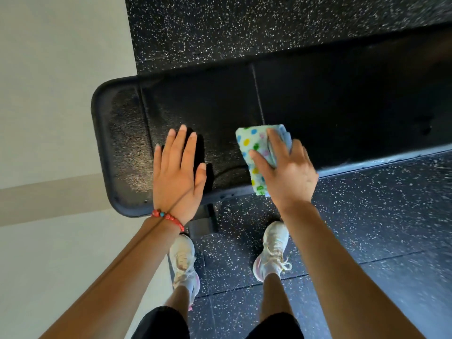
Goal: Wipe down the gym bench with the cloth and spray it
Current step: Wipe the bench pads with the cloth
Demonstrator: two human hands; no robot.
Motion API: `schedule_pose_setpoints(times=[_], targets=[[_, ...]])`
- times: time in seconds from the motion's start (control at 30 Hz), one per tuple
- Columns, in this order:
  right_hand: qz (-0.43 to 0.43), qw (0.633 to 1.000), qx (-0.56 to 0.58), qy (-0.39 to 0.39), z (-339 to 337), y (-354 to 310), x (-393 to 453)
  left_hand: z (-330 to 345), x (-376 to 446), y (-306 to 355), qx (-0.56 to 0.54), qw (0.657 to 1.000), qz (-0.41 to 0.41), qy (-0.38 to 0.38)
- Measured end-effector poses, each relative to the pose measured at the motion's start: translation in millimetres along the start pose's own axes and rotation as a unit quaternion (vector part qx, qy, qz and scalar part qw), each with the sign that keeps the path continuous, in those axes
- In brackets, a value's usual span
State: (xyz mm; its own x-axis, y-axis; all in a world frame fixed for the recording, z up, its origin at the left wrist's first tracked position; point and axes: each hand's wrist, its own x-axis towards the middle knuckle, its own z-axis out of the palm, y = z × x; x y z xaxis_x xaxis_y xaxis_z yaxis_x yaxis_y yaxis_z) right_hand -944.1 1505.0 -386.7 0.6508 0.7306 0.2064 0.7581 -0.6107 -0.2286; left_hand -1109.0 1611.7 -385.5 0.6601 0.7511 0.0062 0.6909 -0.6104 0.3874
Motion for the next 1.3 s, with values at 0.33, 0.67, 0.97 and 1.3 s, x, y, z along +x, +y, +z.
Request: schedule_pose_setpoints(times=[0.33,0.67,0.97,1.3], targets=[[0.059,0.998,0.005,-0.001,-10.3,106.3,38.6,46.1,16.9,56.9,0.094,0.995,-0.041,-0.009],[0.001,0.999,0.041,-0.021,2.9,58.4,15.1,47.0,16.7,60.6,0.121,0.991,-0.048,0.017],[0.019,1.0,0.018,-0.001,-5.9,132.4,67.8,43.2,21.7,66.7,0.082,0.993,-0.083,0.016],[0.004,1.0,0.022,-0.015,13.8,69.9,87.6,59.5,78.3,100.4,0.064,0.995,-0.072,0.018]])
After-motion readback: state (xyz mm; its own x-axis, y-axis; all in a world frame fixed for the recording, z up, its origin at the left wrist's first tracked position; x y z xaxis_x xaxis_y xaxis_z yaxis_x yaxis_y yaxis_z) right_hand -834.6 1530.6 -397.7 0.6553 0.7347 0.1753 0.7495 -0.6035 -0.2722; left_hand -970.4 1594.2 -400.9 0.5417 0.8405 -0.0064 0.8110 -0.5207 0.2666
